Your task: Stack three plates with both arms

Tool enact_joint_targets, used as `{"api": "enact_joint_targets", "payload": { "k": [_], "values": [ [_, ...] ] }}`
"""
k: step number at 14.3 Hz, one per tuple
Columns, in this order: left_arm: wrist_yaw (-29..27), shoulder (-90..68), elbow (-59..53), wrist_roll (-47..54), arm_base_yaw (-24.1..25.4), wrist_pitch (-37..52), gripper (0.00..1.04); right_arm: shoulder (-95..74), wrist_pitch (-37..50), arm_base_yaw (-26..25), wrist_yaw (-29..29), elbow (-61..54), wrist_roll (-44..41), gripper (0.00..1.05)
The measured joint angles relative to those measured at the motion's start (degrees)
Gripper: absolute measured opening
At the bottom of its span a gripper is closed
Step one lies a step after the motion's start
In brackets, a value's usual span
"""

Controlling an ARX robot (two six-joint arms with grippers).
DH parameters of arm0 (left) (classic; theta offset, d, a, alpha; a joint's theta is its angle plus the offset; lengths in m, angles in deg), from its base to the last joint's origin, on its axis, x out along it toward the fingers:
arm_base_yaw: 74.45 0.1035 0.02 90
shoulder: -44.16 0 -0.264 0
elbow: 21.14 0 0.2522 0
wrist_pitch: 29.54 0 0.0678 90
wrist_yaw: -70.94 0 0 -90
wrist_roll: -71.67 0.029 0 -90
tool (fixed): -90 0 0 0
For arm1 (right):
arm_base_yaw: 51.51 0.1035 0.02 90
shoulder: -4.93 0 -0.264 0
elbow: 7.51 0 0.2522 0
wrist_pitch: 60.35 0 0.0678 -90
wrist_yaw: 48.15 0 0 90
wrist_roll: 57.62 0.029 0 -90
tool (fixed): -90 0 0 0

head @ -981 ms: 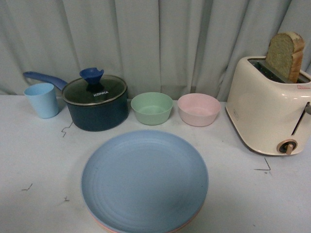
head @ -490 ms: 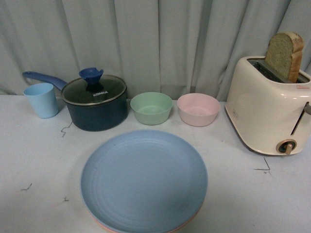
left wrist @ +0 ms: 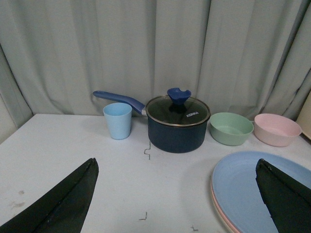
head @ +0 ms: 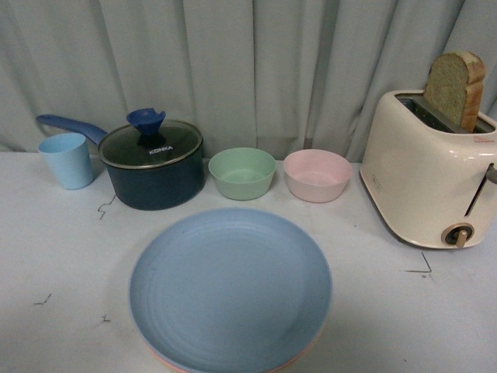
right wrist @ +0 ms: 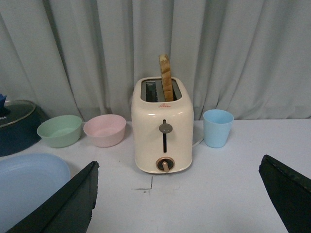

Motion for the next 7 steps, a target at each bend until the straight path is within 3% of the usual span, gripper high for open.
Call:
{"api": "enact_joint_targets", "payload": {
  "k": [7],
  "values": [
    [0.0,0.0,0.0,0.0,0.0,0.0,0.98,0.0,0.0,0.0,0.0,0.0,0.0,0.98]
  ]
}}
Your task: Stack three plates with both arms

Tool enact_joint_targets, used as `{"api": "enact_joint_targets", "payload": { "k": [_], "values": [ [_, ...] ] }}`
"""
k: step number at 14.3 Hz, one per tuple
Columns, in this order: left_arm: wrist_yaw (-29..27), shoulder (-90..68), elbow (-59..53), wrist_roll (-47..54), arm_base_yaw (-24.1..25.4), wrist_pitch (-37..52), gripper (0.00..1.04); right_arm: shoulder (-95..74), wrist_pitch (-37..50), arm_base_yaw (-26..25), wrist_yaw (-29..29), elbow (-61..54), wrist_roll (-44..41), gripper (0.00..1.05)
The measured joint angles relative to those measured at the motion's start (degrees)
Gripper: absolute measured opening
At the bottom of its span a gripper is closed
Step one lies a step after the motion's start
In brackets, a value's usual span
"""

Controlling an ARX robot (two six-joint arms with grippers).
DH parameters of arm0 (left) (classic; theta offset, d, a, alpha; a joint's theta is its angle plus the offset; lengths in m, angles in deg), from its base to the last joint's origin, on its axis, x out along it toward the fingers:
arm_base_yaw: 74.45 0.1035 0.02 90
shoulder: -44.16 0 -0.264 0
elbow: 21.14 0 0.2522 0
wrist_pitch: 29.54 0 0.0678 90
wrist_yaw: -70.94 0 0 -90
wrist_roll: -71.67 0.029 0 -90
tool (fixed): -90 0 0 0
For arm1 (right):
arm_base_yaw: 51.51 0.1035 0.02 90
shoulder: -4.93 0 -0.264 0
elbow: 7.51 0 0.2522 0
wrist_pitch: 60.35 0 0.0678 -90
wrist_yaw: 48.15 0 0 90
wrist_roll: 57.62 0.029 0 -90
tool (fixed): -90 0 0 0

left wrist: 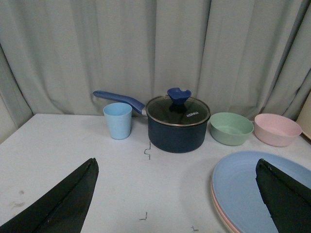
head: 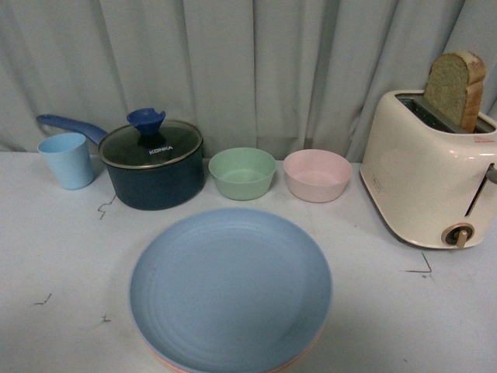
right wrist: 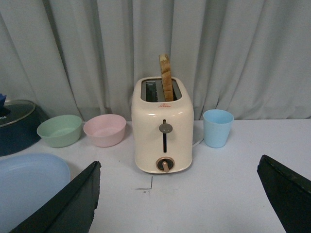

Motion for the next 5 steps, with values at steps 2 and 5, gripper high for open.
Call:
{"api": "enact_joint_targets", "payload": {
  "k": [2,5],
  "values": [
    [0.0,0.0,0.0,0.0,0.0,0.0,0.98,0.0,0.0,0.0,0.0,0.0,0.0,0.98],
    [0.0,0.0,0.0,0.0,0.0,0.0,0.98,0.0,0.0,0.0,0.0,0.0,0.0,0.98]
  ]
}}
